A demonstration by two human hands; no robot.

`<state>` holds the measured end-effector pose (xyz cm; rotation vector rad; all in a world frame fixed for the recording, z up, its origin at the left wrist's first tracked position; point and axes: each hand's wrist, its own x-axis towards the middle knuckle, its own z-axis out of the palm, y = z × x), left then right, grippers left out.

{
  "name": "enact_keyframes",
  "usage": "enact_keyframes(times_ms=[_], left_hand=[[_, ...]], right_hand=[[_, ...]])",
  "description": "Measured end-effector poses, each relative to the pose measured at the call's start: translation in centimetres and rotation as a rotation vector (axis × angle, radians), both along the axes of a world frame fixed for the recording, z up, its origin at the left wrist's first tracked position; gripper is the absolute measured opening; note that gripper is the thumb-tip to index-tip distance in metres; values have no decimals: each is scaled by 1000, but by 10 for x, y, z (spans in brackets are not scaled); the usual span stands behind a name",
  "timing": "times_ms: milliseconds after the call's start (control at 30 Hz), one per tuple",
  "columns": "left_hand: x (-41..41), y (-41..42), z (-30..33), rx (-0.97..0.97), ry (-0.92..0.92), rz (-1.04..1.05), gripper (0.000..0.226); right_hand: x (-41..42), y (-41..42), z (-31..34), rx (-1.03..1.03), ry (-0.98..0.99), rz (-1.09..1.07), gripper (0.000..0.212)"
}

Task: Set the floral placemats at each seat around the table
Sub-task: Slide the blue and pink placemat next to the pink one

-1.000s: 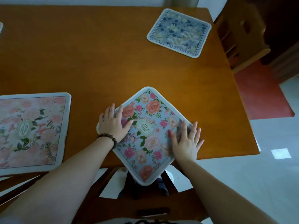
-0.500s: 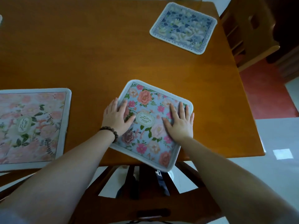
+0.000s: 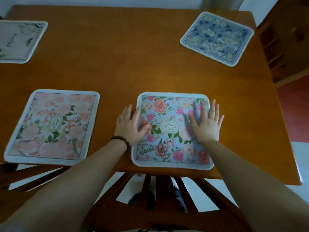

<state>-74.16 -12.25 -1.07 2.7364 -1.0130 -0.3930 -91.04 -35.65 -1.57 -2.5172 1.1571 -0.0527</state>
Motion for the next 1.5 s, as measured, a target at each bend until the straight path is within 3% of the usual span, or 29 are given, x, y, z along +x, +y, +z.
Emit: enact_keyframes(times_ms=[100, 400, 567, 767, 1033, 1500], left_hand=[[32, -23, 6, 54, -55, -55, 81], [71, -102, 0, 89, -16, -158, 84], [72, -113, -14, 117, 62, -179, 82], [61, -94, -19, 93, -40, -229, 74], [47, -34, -14, 73, -50, -118, 69], [8, 73, -5, 139, 36, -11, 82]], right_hand=[[-23, 39, 0, 39, -70, -137, 73], [-66, 107, -16, 50, 47, -226, 83], [-65, 116, -27, -30, 90, -266, 71], [-57, 116, -33, -88, 96, -313, 60], [-59, 104, -35, -101, 126, -112, 60], [-55, 71, -22, -131, 203, 313, 62]])
